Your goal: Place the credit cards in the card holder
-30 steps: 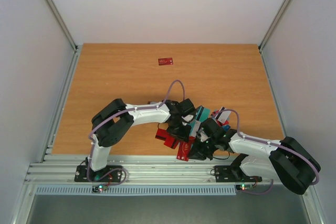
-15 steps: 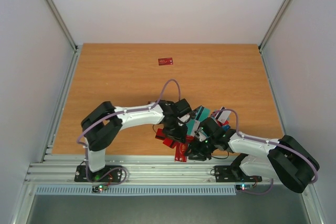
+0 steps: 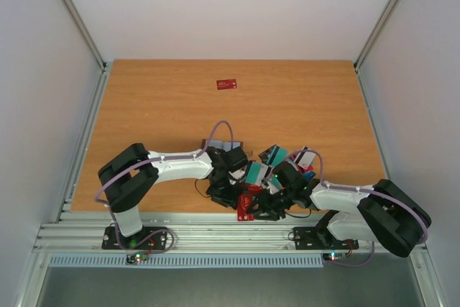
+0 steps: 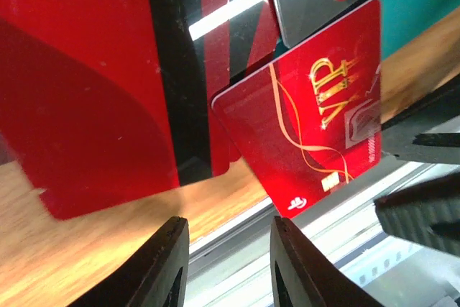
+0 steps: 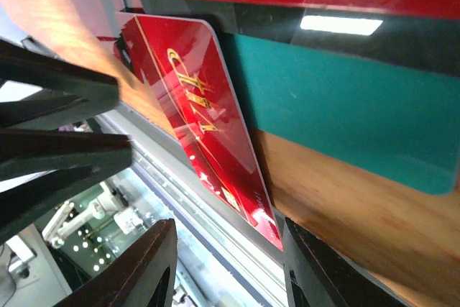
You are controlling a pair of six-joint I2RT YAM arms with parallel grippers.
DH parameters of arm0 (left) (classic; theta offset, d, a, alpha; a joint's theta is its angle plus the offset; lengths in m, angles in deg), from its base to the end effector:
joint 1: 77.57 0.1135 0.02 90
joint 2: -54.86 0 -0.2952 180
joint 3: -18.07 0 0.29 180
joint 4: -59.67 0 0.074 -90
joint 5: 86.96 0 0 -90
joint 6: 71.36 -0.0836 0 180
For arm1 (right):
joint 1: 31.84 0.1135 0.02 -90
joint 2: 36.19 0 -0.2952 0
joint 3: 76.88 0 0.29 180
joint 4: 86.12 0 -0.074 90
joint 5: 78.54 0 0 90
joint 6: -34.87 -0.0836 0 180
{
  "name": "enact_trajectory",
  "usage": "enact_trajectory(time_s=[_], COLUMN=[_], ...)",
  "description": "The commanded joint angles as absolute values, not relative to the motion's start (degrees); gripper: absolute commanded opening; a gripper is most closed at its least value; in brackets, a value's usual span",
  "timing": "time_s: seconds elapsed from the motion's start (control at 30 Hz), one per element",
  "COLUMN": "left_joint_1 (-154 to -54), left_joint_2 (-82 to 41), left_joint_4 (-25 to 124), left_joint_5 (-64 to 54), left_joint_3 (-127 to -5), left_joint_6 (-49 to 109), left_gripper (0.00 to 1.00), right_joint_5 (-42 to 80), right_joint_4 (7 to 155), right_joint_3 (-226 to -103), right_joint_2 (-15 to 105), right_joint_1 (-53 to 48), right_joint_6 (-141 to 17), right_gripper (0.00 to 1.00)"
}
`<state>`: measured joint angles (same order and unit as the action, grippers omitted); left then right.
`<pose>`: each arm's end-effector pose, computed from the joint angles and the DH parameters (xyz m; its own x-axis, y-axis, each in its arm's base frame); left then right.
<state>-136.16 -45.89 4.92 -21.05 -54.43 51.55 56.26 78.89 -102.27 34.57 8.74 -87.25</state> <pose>0.1527 -0.3155 0.1171 -0.8717 0.4757 0.1178 0.3948 0.8240 -0.4063 0.1078 0.1699 0.0700 -0.9452 -0.3128 -0.0932 -0.2641 0.5651 0.7816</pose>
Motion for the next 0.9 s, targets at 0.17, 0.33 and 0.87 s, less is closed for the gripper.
enact_trajectory(time_s=[0.17, 0.33, 0.87], left_joint_1=[-136.5, -136.5, -136.5], left_joint_2=[-50.3, -51.8, -50.8], left_joint_4=[13.2, 17.2, 21.4], left_joint_5=[-27.7, -30.3, -31.7], left_joint_3=[-52.0, -50.5, -46.6], left_joint_6=[53.9, 55.7, 58.8], left_gripper=[0.31, 0.3, 0.28], right_joint_5=[54.9, 57.4, 49.8], right_joint_4=[89.8, 96.1, 74.8], right_joint_3=[-97.6, -97.1, -100.5], right_joint_2=[40.1, 42.7, 32.6], right_joint_1=[8.7, 8.8, 12.4], right_joint_6=[-89.5, -89.6, -84.1], right_gripper=[0.42, 0.42, 0.52])
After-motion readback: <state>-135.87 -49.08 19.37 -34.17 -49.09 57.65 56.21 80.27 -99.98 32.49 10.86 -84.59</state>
